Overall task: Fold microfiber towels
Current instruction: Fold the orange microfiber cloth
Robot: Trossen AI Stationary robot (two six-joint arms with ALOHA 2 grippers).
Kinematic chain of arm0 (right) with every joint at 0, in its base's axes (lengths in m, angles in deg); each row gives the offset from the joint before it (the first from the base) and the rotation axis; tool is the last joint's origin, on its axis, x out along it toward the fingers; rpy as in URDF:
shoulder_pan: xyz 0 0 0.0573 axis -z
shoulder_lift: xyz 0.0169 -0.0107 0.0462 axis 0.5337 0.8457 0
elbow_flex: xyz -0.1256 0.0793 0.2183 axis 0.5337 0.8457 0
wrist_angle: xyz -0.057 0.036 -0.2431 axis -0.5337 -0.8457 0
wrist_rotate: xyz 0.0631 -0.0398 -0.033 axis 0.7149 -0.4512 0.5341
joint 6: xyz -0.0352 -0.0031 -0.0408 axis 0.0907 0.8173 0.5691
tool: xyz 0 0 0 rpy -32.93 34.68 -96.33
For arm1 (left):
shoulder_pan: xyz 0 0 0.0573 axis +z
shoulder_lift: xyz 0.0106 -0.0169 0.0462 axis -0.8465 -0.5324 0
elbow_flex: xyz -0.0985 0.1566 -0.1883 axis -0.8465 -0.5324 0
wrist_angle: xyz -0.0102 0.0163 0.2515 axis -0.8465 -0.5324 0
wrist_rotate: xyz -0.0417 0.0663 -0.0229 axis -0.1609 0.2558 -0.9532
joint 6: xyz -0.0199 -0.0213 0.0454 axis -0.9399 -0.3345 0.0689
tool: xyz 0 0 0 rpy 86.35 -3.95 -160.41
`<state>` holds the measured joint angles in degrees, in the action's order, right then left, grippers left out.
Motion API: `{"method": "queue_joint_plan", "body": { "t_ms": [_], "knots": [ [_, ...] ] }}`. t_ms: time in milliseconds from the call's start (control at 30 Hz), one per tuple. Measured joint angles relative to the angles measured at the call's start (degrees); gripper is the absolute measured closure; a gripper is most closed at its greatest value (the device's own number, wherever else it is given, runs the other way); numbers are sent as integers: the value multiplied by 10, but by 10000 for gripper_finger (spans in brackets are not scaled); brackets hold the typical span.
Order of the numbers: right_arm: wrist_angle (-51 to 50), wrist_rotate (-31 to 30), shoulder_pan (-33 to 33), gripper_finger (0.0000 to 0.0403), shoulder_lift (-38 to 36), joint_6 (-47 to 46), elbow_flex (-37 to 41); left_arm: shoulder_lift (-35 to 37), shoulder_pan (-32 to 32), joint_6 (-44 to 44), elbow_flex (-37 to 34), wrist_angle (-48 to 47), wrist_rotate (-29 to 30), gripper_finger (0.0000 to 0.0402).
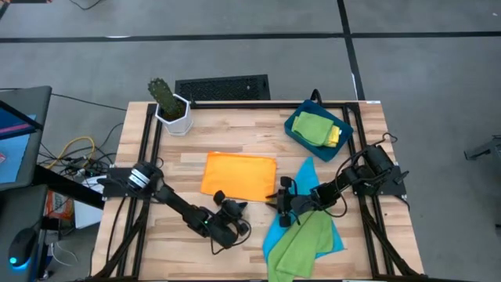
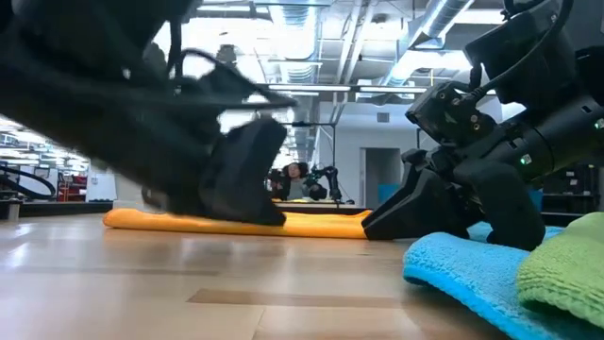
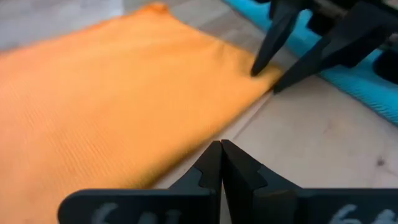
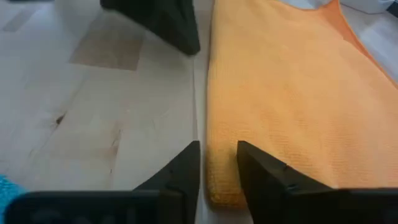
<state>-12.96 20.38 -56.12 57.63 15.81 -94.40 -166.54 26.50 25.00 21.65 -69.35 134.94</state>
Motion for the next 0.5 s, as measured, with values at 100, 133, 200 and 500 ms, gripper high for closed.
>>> {"method": "queue_joint_plan", "body": {
  "t_ms": [100, 133, 200, 500],
  "knots": [
    [-2, 1, 0, 306, 0, -5, 0, -19, 1, -27, 1, 10, 8, 402],
    [-3, 1, 0, 314, 1, -6, 0, -23, 1, -30, 2, 14, 13, 402],
    [-3, 1, -2, 329, 1, -5, 0, -24, 1, -33, 1, 19, 17, 402],
    [-4, 1, -3, 364, 2, -7, 1, 20, -14, 48, 17, 16, 111, 402]
  ]
}}
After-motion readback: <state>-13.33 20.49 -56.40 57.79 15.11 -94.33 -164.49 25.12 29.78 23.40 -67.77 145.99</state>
